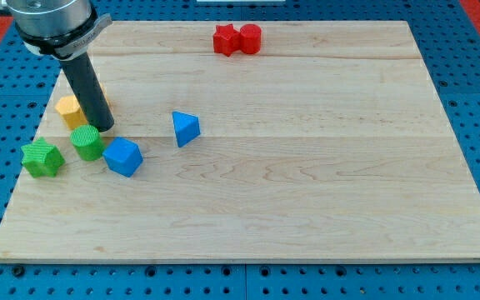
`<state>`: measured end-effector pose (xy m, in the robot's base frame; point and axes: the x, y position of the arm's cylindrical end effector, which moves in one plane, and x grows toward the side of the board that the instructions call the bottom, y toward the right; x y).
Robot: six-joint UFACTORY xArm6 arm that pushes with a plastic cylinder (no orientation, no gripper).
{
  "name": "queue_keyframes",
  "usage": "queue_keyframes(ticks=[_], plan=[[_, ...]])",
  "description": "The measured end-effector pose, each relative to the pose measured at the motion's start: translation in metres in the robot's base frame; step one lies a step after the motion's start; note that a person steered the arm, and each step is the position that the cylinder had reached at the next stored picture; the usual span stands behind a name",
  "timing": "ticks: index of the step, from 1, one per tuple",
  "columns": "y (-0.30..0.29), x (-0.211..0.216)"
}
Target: Push the triangle slightly to the right
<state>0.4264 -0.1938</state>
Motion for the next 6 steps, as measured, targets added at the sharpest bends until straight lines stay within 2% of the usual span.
queue_keyframes(ticks=[6], plan=[[0.054,0.001]])
